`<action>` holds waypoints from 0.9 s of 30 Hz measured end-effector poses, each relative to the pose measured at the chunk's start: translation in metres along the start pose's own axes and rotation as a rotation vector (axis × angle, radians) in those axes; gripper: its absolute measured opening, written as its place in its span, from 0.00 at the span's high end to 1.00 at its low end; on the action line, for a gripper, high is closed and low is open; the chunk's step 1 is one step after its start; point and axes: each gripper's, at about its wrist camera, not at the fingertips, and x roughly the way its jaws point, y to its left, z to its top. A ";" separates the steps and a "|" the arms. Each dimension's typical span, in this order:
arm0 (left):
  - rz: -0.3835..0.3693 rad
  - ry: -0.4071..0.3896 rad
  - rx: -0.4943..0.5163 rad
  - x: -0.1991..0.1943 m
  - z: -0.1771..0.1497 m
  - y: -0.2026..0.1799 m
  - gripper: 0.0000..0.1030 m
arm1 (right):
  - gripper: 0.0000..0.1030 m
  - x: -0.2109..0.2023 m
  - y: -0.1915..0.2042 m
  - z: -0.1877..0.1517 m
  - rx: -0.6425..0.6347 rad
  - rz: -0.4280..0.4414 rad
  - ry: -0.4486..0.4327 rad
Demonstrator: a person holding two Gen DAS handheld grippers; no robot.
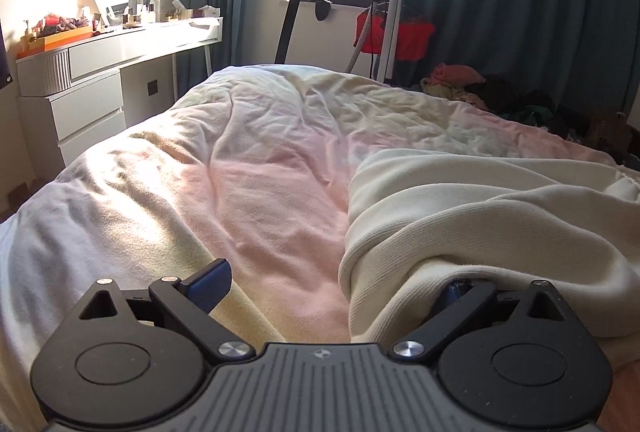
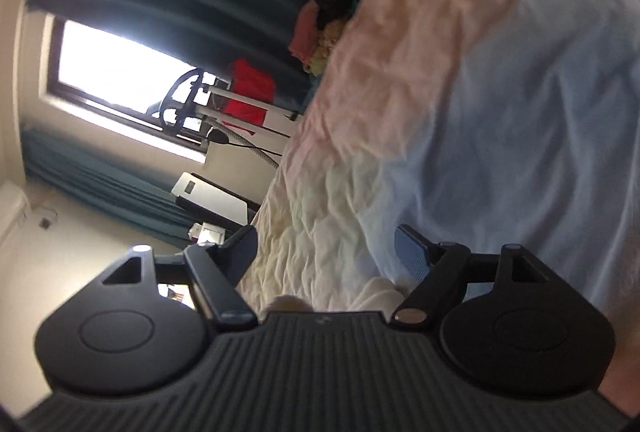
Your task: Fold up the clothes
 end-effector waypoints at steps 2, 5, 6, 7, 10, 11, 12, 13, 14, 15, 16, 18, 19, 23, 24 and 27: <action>-0.004 0.010 0.007 0.001 -0.001 -0.002 0.04 | 0.25 0.000 -0.018 0.000 0.064 -0.016 -0.008; -0.010 0.024 0.016 0.002 -0.002 -0.003 0.04 | 0.25 0.003 -0.019 -0.004 0.053 -0.051 0.001; -0.020 0.029 0.016 0.001 -0.002 -0.003 0.04 | 0.25 0.002 -0.013 -0.007 0.035 -0.059 -0.009; -0.030 0.035 0.017 0.001 -0.003 -0.003 0.04 | 0.25 -0.003 -0.006 -0.009 0.013 -0.060 -0.025; -0.079 0.056 0.027 -0.004 -0.004 -0.005 0.02 | 0.25 -0.026 0.019 -0.021 -0.047 -0.058 -0.064; -0.105 0.067 0.038 -0.006 -0.004 -0.007 0.02 | 0.24 -0.035 0.027 -0.026 -0.066 -0.063 -0.075; -0.128 0.074 0.052 -0.010 -0.005 -0.009 0.02 | 0.24 -0.046 0.033 -0.033 -0.085 -0.074 -0.087; -0.146 0.074 0.064 -0.014 -0.006 -0.011 0.01 | 0.24 -0.057 0.040 -0.040 -0.104 -0.087 -0.097; -0.164 0.075 0.076 -0.018 -0.007 -0.013 0.01 | 0.24 -0.067 0.046 -0.048 -0.126 -0.106 -0.103; -0.182 0.075 0.088 -0.022 -0.009 -0.015 0.01 | 0.24 -0.077 0.052 -0.056 -0.148 -0.125 -0.109; -0.196 0.068 0.093 -0.027 -0.010 -0.016 0.01 | 0.24 -0.086 0.058 -0.064 -0.173 -0.146 -0.108; -0.217 0.045 0.092 -0.035 -0.010 -0.015 0.00 | 0.24 -0.100 0.065 -0.080 -0.228 -0.179 -0.075; -0.225 0.037 0.089 -0.038 -0.010 -0.015 0.00 | 0.24 -0.107 0.065 -0.088 -0.234 -0.186 -0.069; -0.241 0.038 0.071 -0.038 -0.007 -0.015 0.00 | 0.24 -0.133 0.047 -0.117 -0.201 -0.252 -0.061; -0.240 0.042 0.067 -0.037 -0.006 -0.015 0.00 | 0.24 -0.135 0.040 -0.121 -0.185 -0.267 -0.055; -0.239 0.054 0.058 -0.033 -0.005 -0.016 0.00 | 0.24 -0.130 0.031 -0.125 -0.171 -0.294 -0.010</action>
